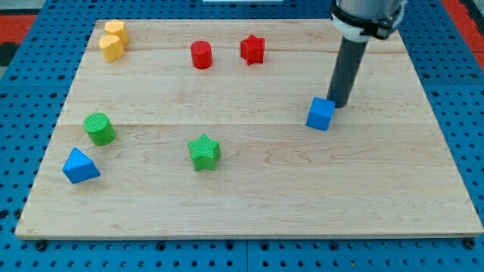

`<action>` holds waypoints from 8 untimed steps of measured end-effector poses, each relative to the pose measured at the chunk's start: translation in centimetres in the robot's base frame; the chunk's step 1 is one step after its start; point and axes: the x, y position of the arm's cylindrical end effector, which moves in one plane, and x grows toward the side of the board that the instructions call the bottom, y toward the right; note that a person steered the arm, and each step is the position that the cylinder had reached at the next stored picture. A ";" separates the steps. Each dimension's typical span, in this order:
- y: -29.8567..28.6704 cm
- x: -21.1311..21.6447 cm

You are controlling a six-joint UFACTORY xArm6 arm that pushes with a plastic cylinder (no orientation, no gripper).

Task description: Place the blue cube into the blue triangle

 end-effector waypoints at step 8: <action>-25.5 3.1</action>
